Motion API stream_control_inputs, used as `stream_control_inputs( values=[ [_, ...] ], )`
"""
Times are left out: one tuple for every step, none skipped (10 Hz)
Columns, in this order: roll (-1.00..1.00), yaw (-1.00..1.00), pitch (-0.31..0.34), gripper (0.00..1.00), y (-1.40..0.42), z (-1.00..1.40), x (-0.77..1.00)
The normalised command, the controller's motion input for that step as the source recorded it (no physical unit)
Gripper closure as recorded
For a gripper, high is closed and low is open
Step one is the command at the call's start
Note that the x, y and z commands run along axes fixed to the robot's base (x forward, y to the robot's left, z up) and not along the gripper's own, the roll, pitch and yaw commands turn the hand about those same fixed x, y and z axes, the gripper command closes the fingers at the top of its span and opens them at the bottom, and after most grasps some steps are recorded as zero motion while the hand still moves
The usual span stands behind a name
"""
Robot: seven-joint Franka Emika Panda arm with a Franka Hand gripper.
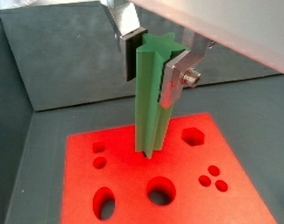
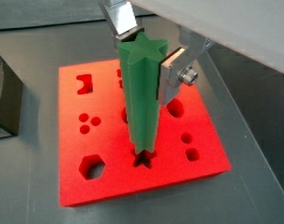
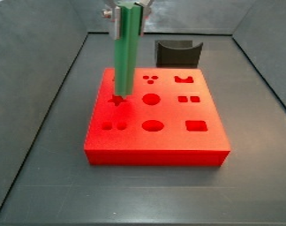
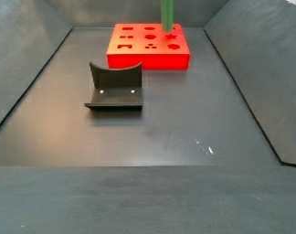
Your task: Insert the star object.
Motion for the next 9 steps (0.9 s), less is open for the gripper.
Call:
stream_control_inputs(
  values=[
    [0.00, -0.29, -0.330, 1.00, 0.00, 0.00, -0.28],
    [0.00, -0.32, -0.290, 1.00, 0.00, 0.22, -0.15],
    [-0.10, -0.25, -0.347, 1.00, 0.00, 0.25, 0.00],
    [0.00, 0.00, -0.244, 1.00, 0.00, 0.14, -0.08],
    [0.00, 0.00, 0.000, 1.00, 0.00, -0.02, 0.00],
    [0.00, 0.00, -0.054, 1.00, 0.00, -0.10, 0.07],
    [0.01, -0.01, -0.106, 1.00, 0.00, -0.19, 0.12],
    [0.02, -0.03, -0.181, 1.00, 0.00, -0.12, 0.01],
    [0.01, 0.00, -0.187, 1.00, 0.00, -0.04, 0.06]
  ],
)
